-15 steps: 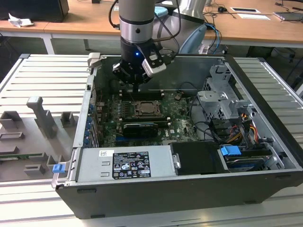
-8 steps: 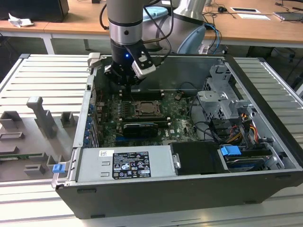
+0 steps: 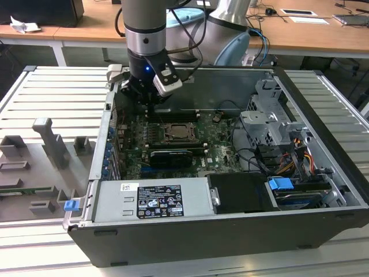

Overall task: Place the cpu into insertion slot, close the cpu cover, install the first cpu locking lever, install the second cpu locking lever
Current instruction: 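Install the first cpu locking lever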

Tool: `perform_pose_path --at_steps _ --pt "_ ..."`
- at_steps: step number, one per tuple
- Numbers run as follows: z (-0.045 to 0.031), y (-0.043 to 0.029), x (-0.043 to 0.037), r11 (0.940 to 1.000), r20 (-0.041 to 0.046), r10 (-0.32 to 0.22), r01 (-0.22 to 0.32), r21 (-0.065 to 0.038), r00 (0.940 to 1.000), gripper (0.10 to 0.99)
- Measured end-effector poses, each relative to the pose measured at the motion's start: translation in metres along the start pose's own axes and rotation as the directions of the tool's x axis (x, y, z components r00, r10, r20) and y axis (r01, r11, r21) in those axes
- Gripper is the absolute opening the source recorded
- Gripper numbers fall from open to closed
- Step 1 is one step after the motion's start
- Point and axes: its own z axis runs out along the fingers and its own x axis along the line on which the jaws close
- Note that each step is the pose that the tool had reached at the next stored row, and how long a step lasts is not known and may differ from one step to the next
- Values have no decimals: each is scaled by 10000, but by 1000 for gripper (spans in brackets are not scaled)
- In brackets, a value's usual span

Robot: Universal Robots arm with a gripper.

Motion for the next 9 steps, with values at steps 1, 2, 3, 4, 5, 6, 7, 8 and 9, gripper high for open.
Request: perform_pose_path --at_steps 1,2,3,4,5,6,7,8,9 --pt "6 7 10 10000 0 -1 1 0 10000 106" --pt "14 19 24 10000 1 -1 1 0 10000 106" --pt "20 31 32 10000 0 0 0 0 10000 106" --pt "26 46 38 10000 1 1 -1 0 10000 106" --pt "31 59 41 10000 1 1 -1 0 10000 106" --pt "38 88 43 10000 0 0 0 1 10000 106" --pt "43 114 42 10000 0 -1 1 0 10000 106" --pt "46 130 42 10000 0 0 0 0 10000 106" --pt "50 142 42 10000 0 0 0 2 10000 106"
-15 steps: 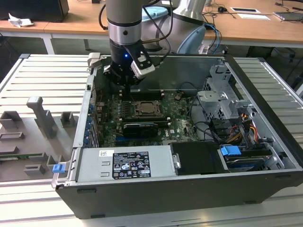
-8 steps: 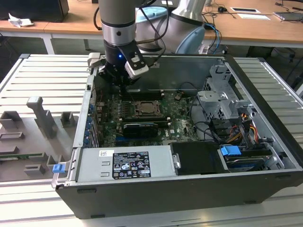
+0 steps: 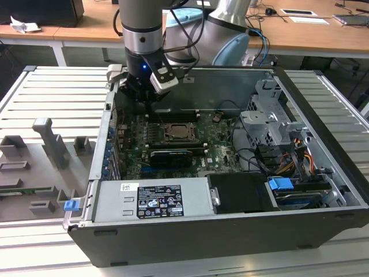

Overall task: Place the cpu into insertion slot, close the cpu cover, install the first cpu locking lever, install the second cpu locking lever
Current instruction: 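Install the first cpu locking lever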

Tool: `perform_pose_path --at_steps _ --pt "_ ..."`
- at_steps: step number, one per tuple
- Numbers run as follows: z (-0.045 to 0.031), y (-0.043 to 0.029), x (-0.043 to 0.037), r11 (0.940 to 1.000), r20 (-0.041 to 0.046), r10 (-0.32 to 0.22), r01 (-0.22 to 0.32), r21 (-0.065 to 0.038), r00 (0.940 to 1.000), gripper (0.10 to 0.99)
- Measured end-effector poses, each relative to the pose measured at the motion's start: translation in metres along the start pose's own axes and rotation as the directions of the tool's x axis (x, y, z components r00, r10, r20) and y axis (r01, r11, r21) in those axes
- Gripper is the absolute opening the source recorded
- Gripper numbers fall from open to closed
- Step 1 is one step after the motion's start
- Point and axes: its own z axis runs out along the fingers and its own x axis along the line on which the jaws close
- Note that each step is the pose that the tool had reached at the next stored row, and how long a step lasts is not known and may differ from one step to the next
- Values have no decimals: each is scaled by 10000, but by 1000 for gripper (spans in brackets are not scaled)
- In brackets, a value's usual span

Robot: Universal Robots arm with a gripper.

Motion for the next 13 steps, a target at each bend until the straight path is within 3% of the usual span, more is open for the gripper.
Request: perform_pose_path --at_steps 6,13 --pt "12 50 -2 10000 -2 -1 1 86 10000 106" --pt "30 86 -49 10000 -2 -1 1 93 10000 106"
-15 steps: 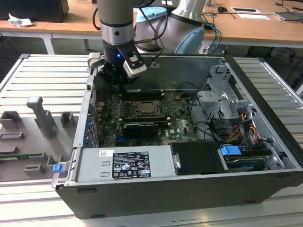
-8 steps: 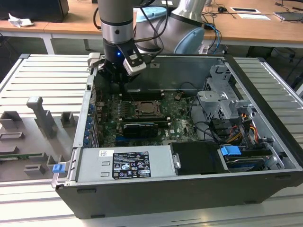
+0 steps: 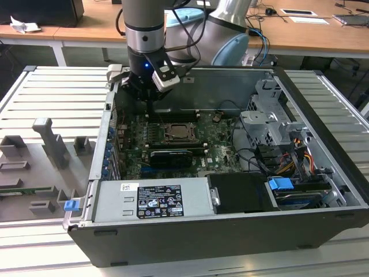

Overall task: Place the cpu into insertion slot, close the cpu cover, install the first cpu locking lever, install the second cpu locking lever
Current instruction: 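Install the first cpu locking lever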

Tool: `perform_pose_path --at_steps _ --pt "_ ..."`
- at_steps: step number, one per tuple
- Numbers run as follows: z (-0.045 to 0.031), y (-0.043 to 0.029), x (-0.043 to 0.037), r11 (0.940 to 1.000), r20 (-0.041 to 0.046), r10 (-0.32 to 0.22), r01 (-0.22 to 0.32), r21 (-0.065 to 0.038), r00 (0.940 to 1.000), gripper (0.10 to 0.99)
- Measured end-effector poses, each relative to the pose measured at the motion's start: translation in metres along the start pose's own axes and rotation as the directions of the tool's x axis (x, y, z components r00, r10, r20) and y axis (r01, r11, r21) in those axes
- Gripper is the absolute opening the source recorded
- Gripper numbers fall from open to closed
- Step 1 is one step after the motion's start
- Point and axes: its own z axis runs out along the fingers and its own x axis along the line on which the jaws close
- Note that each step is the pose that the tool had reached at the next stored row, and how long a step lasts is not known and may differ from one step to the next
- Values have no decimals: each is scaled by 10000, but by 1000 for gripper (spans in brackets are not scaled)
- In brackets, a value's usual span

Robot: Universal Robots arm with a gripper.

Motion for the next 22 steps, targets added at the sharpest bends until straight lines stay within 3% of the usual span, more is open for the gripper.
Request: perform_pose_path --at_steps 7,19,22 --pt "7 -1 -169 10000 -1 0 0 1 10000 106" --pt "52 -13 -583 10000 0 7 -7 -4 10000 106" --pt "78 -18 -677 10000 2 8 -8 -68 10000 106"
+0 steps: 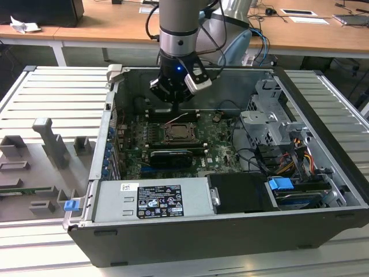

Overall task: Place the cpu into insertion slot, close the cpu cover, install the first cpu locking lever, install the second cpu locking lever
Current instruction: 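Install the first cpu locking lever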

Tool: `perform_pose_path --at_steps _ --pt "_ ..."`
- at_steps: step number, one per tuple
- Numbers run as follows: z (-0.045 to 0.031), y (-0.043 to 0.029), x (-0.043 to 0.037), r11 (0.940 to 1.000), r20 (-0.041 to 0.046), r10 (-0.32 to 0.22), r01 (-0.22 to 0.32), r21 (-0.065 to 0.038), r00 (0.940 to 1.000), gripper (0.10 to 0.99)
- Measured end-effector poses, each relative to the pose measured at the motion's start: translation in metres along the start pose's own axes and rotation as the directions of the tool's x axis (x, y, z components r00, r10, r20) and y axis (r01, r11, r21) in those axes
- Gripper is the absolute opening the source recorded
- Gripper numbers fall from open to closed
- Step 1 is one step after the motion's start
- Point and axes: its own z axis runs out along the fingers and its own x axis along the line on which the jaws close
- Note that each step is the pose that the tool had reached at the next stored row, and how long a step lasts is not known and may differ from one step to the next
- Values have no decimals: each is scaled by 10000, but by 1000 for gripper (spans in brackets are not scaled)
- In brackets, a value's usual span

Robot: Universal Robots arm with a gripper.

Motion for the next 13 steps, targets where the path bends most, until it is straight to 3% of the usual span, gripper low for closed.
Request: perform_pose_path --at_steps 2,4,7,13 --pt "14 -1 -26 9999 1 2 -2 -122 10000 106" --pt "54 -4 -28 9999 3 -18 18 -168 10000 106" --pt "114 -6 -29 9998 1 -48 48 -170 10000 106" --pt "165 -7 -48 9997 3 -181 181 -182 9998 106"
